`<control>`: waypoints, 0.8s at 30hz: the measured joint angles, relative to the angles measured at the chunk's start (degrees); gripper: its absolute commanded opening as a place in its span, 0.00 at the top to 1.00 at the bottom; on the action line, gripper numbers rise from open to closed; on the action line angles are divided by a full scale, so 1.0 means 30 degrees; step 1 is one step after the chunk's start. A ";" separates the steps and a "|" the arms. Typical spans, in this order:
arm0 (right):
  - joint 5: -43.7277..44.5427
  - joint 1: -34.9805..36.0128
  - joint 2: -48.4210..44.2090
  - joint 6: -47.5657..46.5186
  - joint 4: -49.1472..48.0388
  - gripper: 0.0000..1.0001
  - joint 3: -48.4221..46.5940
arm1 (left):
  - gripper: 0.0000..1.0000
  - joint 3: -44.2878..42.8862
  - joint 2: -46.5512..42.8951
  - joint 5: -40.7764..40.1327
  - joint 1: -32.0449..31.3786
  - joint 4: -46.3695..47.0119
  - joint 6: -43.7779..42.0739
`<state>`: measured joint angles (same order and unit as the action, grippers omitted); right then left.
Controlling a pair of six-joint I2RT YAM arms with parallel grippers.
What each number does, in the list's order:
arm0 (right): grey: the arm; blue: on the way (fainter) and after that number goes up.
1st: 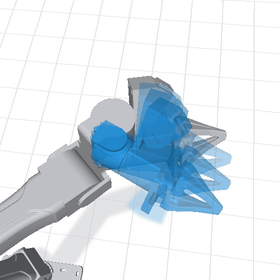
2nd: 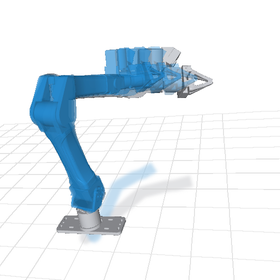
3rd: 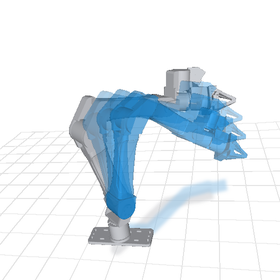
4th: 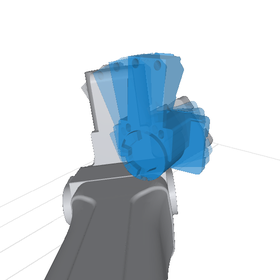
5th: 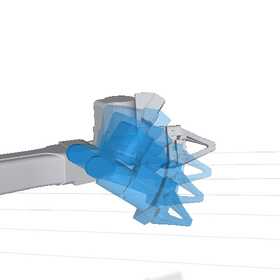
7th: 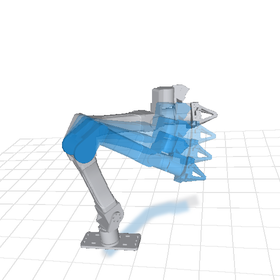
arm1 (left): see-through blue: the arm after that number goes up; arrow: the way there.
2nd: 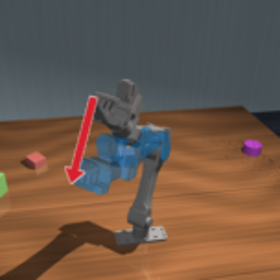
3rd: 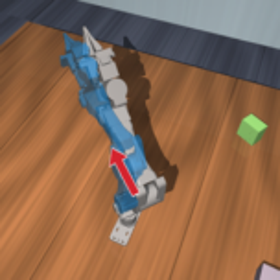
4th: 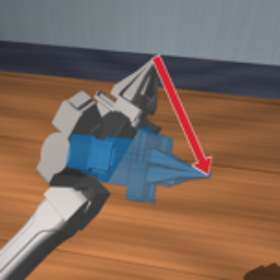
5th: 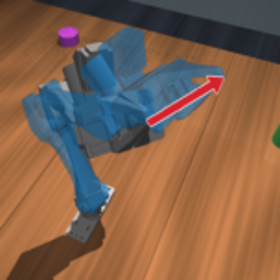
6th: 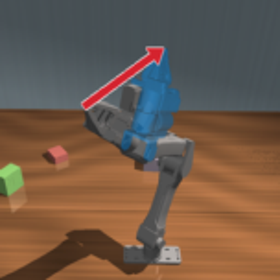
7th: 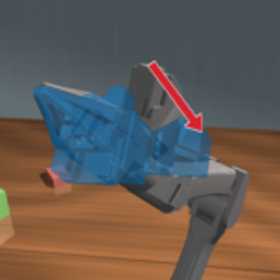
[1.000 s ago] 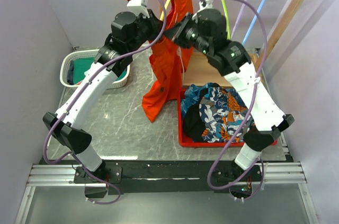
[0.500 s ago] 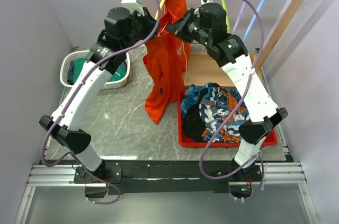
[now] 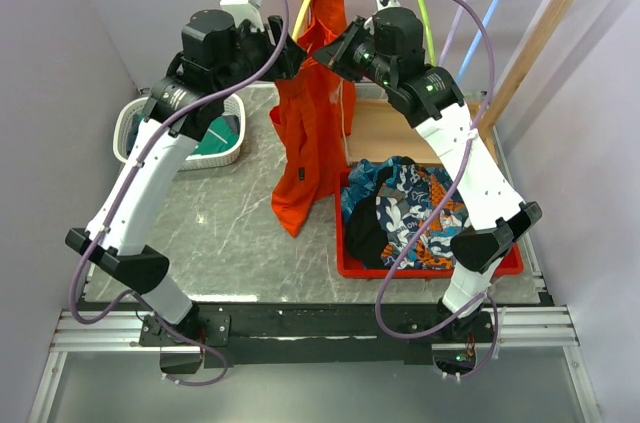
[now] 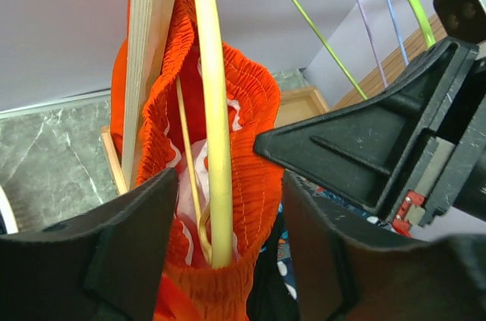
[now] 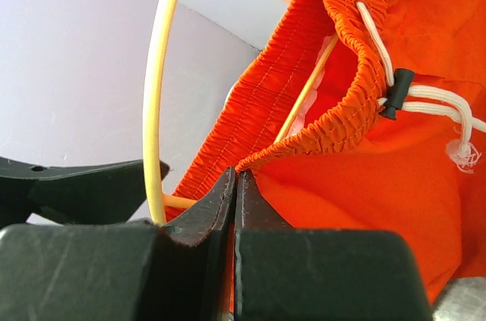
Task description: Place the shorts on the hanger
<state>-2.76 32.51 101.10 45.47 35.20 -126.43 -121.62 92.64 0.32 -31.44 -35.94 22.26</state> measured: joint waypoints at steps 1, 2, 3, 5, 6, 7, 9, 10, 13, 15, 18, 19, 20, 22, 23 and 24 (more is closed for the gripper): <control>-0.0007 -0.0015 0.0015 -0.0029 0.0000 1.00 -0.0044 | 0.30 0.0000 -0.0095 -0.0015 0.0007 -0.0015 0.0015; -0.0022 -0.0044 0.0066 -0.0044 -0.0007 1.00 -0.0131 | 0.29 0.0168 -0.0284 -0.0036 0.0007 0.0073 0.0044; -0.0029 -0.0073 0.0124 -0.0051 -0.0007 1.00 -0.0262 | 0.29 0.0474 -0.0568 -0.0124 0.0007 0.0080 0.0066; -0.0117 -0.0146 0.0197 -0.0051 -0.0044 1.00 -0.0357 | 0.27 0.1122 -0.1217 -0.0379 0.0007 0.0160 0.0131; -0.0182 -0.0182 0.0204 -0.0051 -0.0066 1.00 -0.0357 | 0.26 0.1472 -0.1617 -0.0583 0.0007 0.0197 0.0138; -0.0255 -0.0197 0.0211 -0.0051 -0.0102 1.00 -0.0357 | 0.31 0.1829 -0.2025 -0.0809 0.0007 0.0211 0.0168; -0.0452 -0.0240 0.0211 -0.0051 -0.0299 1.00 -0.0357 | 0.38 0.2353 -0.2878 -0.1304 0.0007 0.0189 0.0248; -0.0517 -0.0248 0.0211 -0.0051 -0.0466 1.00 -0.0357 | 0.41 0.2572 -0.3206 -0.1457 0.0007 0.0240 0.0350; -0.0845 -0.0262 0.0211 -0.0109 -0.0925 1.00 -0.0357 | 0.40 0.4153 -0.4728 -0.1566 0.0007 0.0546 0.0437; -0.0998 -0.0262 0.0211 -0.0131 -0.1137 1.00 -0.0350 | 0.37 0.5814 -0.5931 -0.1443 0.0007 0.0758 0.0488; -0.1137 -0.0262 0.0211 -0.0146 -0.1501 1.00 -0.0255 | 0.37 0.7140 -0.6666 -0.1217 0.0007 0.0758 0.0583; -0.1180 -0.0262 0.0211 -0.0160 -0.1581 1.00 -0.0204 | 0.36 0.7293 -0.6666 -0.1107 0.0015 0.0772 0.0699; -0.1246 -0.0262 0.0211 -0.0182 -0.1610 1.00 -0.0182 | 0.36 0.7395 -0.6586 -0.0918 0.0066 0.0801 0.0838; -0.1275 -0.0262 0.0211 -0.0189 -0.1668 1.00 -0.0138 | 0.37 0.7548 -0.6404 -0.0466 0.0153 0.0984 0.0998; -0.1304 -0.0262 0.0211 -0.0197 -0.1705 1.00 -0.0131 | 0.37 0.7643 -0.6295 -0.0270 0.0182 0.1151 0.1071; -0.1326 -0.0262 0.0211 -0.0197 -0.1727 1.00 -0.0124 | 0.40 0.7657 -0.6186 -0.0102 0.0219 0.1239 0.1137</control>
<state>-6.74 31.73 101.73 44.88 30.02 -126.80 -98.65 74.08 0.01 -30.79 -32.23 25.67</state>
